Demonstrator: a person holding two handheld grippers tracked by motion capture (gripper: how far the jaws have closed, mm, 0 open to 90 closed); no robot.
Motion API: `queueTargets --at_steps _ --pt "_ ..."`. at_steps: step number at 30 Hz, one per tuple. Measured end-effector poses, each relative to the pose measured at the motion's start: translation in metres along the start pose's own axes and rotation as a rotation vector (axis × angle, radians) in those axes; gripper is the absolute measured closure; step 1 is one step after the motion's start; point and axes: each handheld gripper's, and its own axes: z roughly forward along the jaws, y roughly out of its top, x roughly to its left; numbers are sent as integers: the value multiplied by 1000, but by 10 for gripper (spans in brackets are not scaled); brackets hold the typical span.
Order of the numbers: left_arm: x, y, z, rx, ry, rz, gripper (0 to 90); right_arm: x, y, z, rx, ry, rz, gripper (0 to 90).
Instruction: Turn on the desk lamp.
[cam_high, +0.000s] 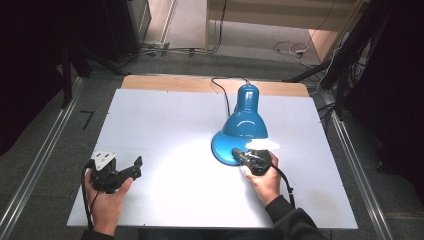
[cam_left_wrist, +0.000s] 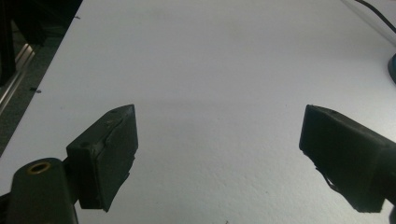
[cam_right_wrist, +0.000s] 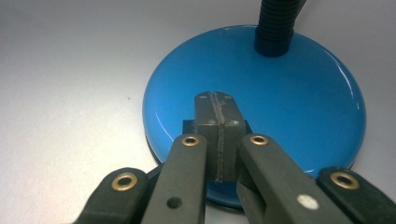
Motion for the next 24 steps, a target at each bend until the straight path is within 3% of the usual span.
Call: queueTargets --at_steps 5,11,24 --pt "0 0 0 1 1 1 119 -1 0 0 0 7 12 883" --pt "0 0 0 -1 1 1 119 -1 0 0 -4 29 30 808" --pt "0 0 0 1 -3 0 120 1 4 -6 -24 26 34 481"
